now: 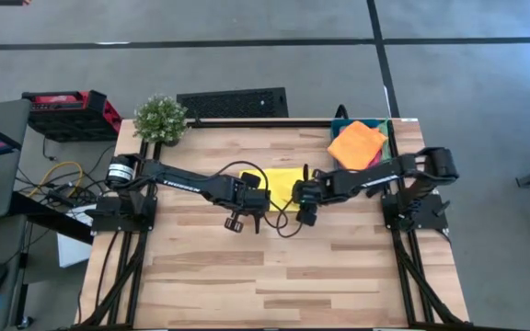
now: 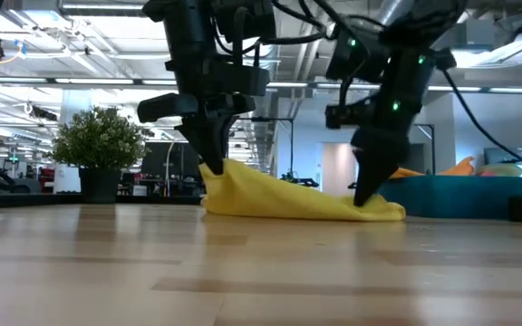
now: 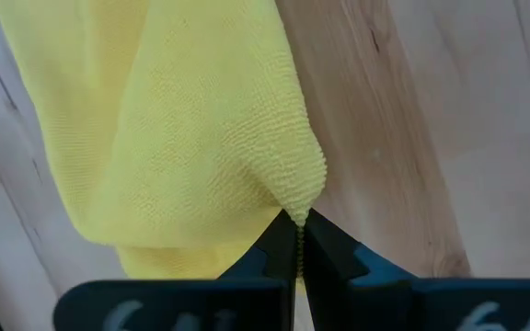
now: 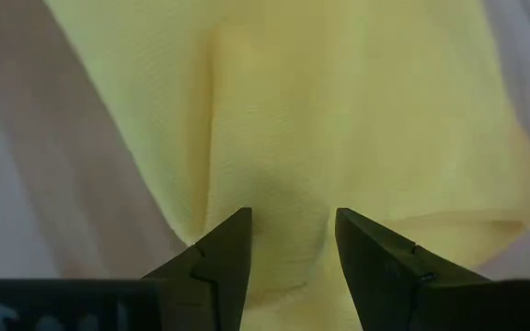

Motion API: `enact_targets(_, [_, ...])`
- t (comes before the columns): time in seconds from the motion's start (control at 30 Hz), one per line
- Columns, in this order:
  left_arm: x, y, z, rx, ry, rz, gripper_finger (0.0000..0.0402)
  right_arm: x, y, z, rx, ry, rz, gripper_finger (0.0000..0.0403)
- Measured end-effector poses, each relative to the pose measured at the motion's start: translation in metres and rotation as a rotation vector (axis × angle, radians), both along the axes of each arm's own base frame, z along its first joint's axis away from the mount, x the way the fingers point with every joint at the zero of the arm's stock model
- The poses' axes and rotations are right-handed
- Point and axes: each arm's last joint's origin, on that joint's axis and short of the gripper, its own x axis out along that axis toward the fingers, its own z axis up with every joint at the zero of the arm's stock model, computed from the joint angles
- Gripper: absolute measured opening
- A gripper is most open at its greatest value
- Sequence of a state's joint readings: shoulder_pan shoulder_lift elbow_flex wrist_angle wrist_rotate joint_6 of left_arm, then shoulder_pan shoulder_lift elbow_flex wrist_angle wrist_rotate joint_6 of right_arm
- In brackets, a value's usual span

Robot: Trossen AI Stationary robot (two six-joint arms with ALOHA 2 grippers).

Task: Fold microfiber towels
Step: Fold the yellow microfiber towel on the table

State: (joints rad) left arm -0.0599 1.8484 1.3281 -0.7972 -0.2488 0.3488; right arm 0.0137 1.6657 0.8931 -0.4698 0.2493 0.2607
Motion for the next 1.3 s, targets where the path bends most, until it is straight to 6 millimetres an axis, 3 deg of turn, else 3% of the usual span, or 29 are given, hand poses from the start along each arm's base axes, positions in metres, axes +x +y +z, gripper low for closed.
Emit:
enact_targets(0.3, [0.012,0.013,0.013,0.064,-0.060,-0.102,0.0000,0.007,-0.010,-0.026,0.023,0.070,-0.028,0.0182])
enact_targets(0.57, [0.035,0.035,0.022,0.180,-0.144,-0.293,0.0000,0.009,-0.010,-0.028,0.028,0.053,-0.024,0.0182])
enact_targets(0.87, [0.059,0.046,0.032,0.234,-0.245,-0.463,0.0000,0.009,-0.010,-0.028,0.030,0.049,-0.019,0.0182])
enact_targets(1.07, [0.062,0.052,0.022,0.236,-0.213,-0.500,0.0000,0.002,0.000,-0.009,0.004,0.005,0.011,0.0182])
enact_targets(1.3, [0.065,0.053,0.019,0.251,-0.216,-0.540,0.0000,-0.010,0.016,0.035,-0.006,-0.120,0.060,0.0182])
